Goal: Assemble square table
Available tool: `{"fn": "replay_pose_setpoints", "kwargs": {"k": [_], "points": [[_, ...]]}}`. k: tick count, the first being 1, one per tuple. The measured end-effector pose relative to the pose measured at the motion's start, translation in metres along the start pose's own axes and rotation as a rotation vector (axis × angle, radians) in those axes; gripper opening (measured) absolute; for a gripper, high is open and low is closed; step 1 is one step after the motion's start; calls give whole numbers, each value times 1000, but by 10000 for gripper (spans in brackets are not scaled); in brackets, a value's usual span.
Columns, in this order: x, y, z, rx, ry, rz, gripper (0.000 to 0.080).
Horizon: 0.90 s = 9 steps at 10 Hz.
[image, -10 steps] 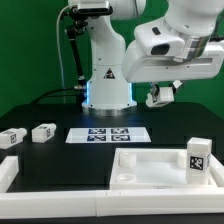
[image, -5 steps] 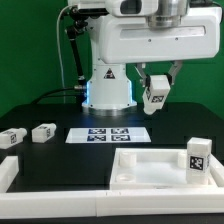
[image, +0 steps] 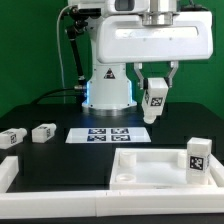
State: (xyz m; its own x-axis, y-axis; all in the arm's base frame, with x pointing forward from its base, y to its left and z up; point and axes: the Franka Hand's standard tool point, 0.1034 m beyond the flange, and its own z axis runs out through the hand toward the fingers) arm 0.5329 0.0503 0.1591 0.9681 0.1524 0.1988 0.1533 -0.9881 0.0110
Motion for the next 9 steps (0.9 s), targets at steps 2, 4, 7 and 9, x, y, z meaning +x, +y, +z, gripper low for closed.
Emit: {"fn": "replay_pose_setpoints", "kwargs": {"k": [2, 4, 7, 9], "points": [[0, 9, 4, -16, 105, -11, 290], [1, 14, 5, -14, 119, -35, 290], [1, 14, 5, -14, 119, -35, 290], [1, 14, 5, -14, 119, -35, 290]]}}
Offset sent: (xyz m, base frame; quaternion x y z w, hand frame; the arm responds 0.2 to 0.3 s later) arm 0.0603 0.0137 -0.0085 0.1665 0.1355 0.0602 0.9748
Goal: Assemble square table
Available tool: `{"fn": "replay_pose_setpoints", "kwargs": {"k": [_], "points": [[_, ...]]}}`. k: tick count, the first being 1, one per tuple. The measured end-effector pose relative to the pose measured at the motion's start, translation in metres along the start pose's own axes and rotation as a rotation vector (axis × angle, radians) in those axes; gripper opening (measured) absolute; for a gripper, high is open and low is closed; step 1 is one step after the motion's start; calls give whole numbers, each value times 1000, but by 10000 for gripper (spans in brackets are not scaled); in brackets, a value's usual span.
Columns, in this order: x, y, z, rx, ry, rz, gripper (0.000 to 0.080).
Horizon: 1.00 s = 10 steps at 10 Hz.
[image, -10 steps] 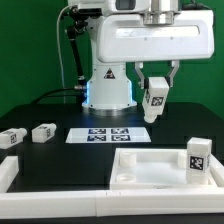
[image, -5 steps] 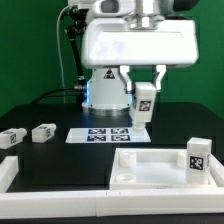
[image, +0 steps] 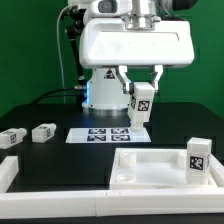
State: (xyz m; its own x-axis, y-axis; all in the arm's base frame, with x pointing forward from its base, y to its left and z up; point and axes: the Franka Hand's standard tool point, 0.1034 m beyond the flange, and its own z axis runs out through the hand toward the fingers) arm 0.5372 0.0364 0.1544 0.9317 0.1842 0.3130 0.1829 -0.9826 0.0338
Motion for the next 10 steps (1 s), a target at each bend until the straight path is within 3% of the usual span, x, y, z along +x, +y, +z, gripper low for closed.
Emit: {"fn": "replay_pose_setpoints", "kwargs": {"k": [3, 5, 6, 8, 9, 10], "points": [[0, 0, 0, 0, 0, 0, 290], [3, 22, 4, 22, 14, -37, 290], [4, 31, 4, 67, -36, -3, 290], [23, 57, 5, 121, -93, 28, 290], [36, 66, 10, 127, -96, 38, 290], [43, 70, 18, 114, -72, 49, 290]]}}
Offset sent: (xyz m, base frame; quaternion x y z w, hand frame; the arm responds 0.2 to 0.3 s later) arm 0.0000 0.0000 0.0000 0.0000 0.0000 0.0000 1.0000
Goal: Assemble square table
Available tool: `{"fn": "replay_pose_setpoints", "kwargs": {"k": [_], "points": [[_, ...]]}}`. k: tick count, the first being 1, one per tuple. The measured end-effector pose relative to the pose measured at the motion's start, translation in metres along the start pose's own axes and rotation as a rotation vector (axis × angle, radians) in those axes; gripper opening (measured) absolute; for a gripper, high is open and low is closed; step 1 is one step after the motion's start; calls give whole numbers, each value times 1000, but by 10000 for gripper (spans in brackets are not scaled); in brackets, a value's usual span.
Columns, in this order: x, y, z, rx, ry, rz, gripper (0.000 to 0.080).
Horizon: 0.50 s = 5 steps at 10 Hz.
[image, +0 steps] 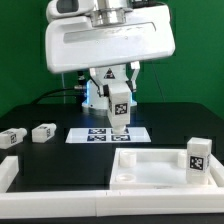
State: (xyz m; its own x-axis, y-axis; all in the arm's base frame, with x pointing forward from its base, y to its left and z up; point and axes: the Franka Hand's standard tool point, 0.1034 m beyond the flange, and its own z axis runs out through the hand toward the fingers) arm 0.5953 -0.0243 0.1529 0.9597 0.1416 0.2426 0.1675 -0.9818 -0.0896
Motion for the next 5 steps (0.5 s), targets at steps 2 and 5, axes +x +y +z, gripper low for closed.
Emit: {"fn": "replay_pose_setpoints", "kwargs": {"k": [2, 5], "points": [[14, 1, 4, -71, 111, 43, 290], [4, 1, 4, -125, 178, 57, 290]]}}
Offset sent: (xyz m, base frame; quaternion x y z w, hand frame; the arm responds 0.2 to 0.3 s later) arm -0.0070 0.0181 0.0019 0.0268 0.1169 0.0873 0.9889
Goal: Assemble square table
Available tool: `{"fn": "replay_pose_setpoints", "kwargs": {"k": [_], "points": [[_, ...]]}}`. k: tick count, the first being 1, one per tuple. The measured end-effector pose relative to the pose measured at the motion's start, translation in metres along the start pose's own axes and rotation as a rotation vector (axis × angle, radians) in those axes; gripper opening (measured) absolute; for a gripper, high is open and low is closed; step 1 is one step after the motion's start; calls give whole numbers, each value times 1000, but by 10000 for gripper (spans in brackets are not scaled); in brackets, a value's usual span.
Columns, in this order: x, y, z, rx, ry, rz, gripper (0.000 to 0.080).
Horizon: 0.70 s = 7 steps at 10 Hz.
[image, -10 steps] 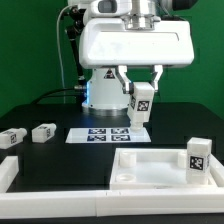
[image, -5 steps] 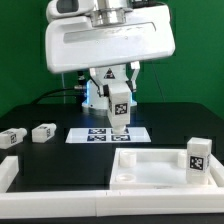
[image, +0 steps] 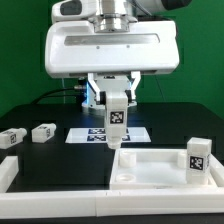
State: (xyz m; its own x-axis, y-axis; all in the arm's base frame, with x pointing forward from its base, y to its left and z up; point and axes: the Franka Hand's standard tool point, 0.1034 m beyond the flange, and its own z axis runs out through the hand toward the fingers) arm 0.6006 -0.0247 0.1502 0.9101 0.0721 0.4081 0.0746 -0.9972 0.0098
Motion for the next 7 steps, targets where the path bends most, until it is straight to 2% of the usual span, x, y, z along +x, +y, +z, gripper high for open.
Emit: {"fn": "replay_pose_setpoints", "kwargs": {"k": [5, 7], "points": [[-4, 2, 0, -2, -8, -1, 290], [-15, 23, 3, 0, -12, -50, 290]]}}
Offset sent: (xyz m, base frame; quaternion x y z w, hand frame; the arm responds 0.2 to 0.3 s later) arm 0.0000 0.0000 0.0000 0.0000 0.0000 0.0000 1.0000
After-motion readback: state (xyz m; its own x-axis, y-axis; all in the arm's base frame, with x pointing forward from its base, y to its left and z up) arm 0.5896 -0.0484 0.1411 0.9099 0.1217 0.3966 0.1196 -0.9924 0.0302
